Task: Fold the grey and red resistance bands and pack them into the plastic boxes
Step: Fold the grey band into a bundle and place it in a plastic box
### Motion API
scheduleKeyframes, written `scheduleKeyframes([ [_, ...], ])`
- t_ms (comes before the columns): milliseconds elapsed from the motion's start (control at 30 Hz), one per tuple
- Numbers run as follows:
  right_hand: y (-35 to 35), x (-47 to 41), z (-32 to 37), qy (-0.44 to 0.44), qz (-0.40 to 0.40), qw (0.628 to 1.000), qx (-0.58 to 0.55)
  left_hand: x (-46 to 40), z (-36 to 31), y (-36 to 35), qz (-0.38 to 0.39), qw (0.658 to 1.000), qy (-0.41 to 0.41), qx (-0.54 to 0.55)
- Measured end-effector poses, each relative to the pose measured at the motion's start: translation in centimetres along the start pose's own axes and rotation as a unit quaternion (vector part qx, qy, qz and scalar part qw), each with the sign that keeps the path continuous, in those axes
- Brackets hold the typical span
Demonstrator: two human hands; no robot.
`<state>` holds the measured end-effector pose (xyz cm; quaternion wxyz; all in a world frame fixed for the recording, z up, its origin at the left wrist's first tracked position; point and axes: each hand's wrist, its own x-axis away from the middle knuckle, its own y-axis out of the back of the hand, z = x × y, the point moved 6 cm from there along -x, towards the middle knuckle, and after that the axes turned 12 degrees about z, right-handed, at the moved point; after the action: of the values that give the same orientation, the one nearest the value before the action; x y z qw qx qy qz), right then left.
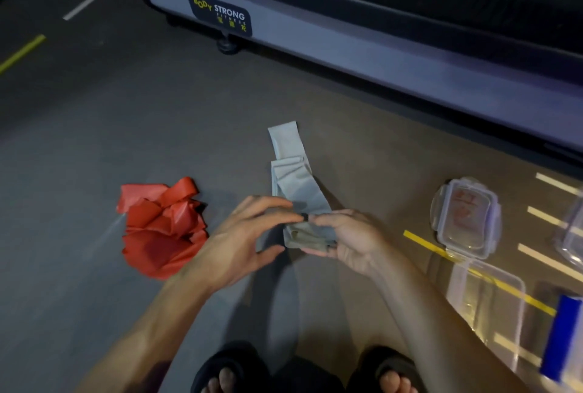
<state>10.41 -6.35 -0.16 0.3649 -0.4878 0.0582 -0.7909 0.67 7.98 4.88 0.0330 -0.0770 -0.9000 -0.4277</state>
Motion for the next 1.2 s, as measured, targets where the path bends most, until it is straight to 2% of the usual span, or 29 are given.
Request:
scheduleKeyframes([
  [233, -0.8, 1.1, 0.4, -0.030, 0.002, 0.998, 0.050, -0.3, -1.7, 1.4, -0.048, 0.996, -0.048, 0.052],
  [400, -1.1, 3.0, 0.4, -0.068, 0.061, 0.994, 0.067, -0.4, -1.6, 3.4, -0.094, 0.989, -0.001, 0.111],
  [467, -0.5, 3.8, 0.4, -0.062, 0.038, 0.994, 0.078, -0.5, -1.8, 4.4, -0.109, 0.986, 0.012, 0.128],
  [567, 0.5, 5.0, 1.2, 0.029, -0.051, 0.991, 0.118, -0.4, -2.0, 6.0, -0.134, 0.977, 0.021, 0.167],
  [633, 0.9, 5.9, 2.4, 0.146, -0.094, 0.962, 0.211, -0.4, -2.3, 6.9, -0.139, 0.971, 0.023, 0.193],
  [667, 0.8, 6.1, 3.0, 0.192, -0.086, 0.942, 0.262, -0.4, -2.5, 7.4, -0.134, 0.971, 0.022, 0.199],
  [733, -0.3, 6.6, 3.8, 0.236, -0.003, 0.918, 0.320, -0.7, -3.0, 8.1, -0.116, 0.971, 0.014, 0.210],
  [833, -2.2, 6.7, 4.7, 0.267, 0.118, 0.904, 0.314, -1.1, -3.9, 9.0, -0.089, 0.971, -0.005, 0.220],
  [1067, -3.7, 5.3, 5.6, 0.265, 0.150, 0.917, 0.256, -0.8, -4.3, 9.5, -0.050, 0.972, -0.015, 0.229],
  [1200, -3.9, 5.7, 5.7, 0.320, 0.131, 0.920, 0.183, -0.3, -4.3, 9.0, -0.072, 0.957, -0.018, 0.279],
])
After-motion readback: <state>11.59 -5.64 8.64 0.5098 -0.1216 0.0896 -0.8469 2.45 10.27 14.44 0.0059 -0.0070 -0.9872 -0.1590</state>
